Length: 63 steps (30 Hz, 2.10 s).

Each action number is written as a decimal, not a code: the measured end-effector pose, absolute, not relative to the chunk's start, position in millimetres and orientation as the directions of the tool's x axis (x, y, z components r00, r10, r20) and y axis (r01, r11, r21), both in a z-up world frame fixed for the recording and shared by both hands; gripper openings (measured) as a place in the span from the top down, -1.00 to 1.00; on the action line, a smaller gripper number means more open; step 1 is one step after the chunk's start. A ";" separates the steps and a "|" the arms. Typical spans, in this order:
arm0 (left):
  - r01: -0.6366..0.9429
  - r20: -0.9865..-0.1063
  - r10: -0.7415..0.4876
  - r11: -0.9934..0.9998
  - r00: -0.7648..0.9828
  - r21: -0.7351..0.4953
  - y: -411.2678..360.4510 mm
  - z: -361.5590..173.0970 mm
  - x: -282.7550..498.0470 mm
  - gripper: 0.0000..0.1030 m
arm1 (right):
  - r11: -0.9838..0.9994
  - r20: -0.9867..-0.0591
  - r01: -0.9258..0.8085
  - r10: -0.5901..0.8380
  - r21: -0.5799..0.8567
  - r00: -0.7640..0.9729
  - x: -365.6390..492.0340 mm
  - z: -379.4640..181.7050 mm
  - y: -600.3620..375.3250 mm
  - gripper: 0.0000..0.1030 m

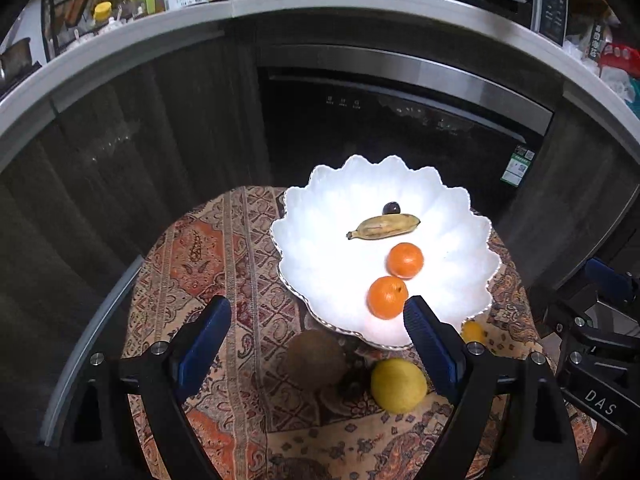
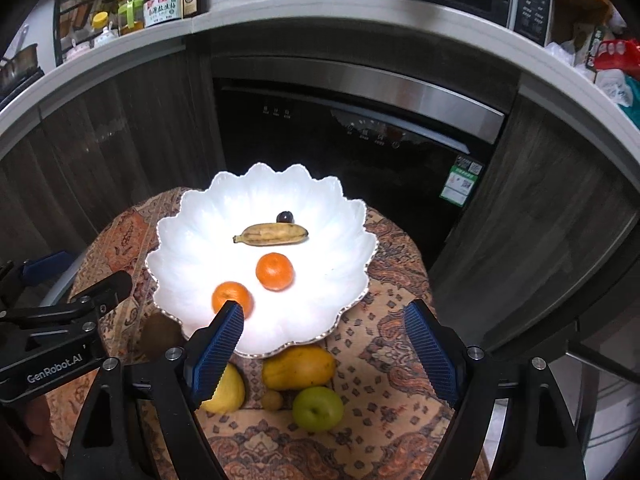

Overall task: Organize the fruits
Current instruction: 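Withdraw both open tools from the bowl, then grasp the yellow pomelo with the left tool while the right tool grasps the green apple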

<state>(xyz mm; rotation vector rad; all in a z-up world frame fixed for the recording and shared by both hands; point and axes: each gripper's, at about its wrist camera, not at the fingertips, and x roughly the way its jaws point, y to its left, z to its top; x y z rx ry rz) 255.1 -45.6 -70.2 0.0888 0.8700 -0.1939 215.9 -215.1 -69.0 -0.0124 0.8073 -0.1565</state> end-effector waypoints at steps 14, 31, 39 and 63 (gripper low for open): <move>0.204 -0.754 -0.128 0.979 0.644 0.008 -40.6 -62.6 221.4 -0.71 | 0.987 -0.710 0.149 -0.147 -0.059 0.688 184.1 -64.1 -214.8 -0.62; 0.208 -0.781 -0.123 0.978 0.613 0.009 -50.4 -91.4 205.1 -0.71 | 0.984 -0.750 0.172 -0.152 -0.052 0.644 169.0 -92.5 -222.9 -0.62; 0.239 -0.803 -0.146 0.971 0.577 -0.005 -72.0 -114.2 204.3 -0.71 | 0.980 -0.776 0.192 -0.164 -0.056 0.609 161.7 -114.1 -240.8 -0.62; 0.224 -0.852 -0.132 0.974 0.506 -0.018 -117.5 -187.9 225.9 -0.54 | 0.975 -0.818 0.220 -0.130 -0.004 0.561 179.2 -169.0 -286.4 -0.62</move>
